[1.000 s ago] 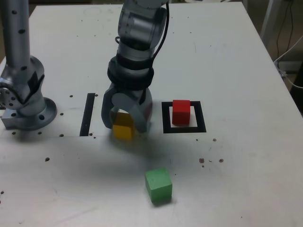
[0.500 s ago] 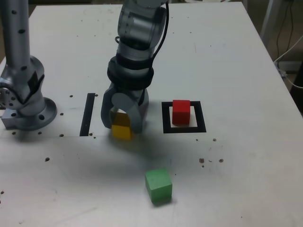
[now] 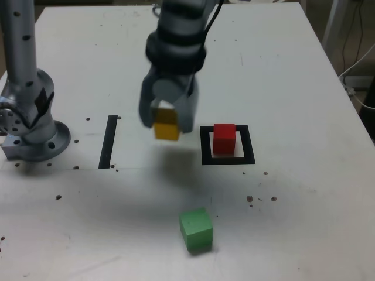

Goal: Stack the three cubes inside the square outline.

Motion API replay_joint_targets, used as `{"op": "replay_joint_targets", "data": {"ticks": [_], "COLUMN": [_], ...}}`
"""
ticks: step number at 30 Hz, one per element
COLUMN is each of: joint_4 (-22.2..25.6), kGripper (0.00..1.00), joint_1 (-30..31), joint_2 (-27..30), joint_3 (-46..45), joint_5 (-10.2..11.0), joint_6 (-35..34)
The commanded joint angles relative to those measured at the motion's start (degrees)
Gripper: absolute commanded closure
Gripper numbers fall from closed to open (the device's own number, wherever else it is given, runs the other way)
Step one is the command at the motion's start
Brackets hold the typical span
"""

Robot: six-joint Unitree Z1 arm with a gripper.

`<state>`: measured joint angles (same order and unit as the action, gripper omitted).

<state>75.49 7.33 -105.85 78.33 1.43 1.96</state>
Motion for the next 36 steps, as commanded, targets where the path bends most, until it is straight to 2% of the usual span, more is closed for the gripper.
{"op": "replay_joint_targets", "data": {"ticks": [1,5,17,36], "joint_4": [1.23,1.67,2.06,1.86], "kGripper": [0.81,0.81,0.81,0.81], "joint_1": [-1.07,-2.26,-3.43,-5.57], "joint_2": [-1.39,-3.28,-8.34,-13.12], "joint_3": [3.41,6.97,14.22,17.51], "joint_5": [-0.78,-1.58,-1.91,-1.86], "joint_6": [-0.11,-0.11,0.10,1.15]}}
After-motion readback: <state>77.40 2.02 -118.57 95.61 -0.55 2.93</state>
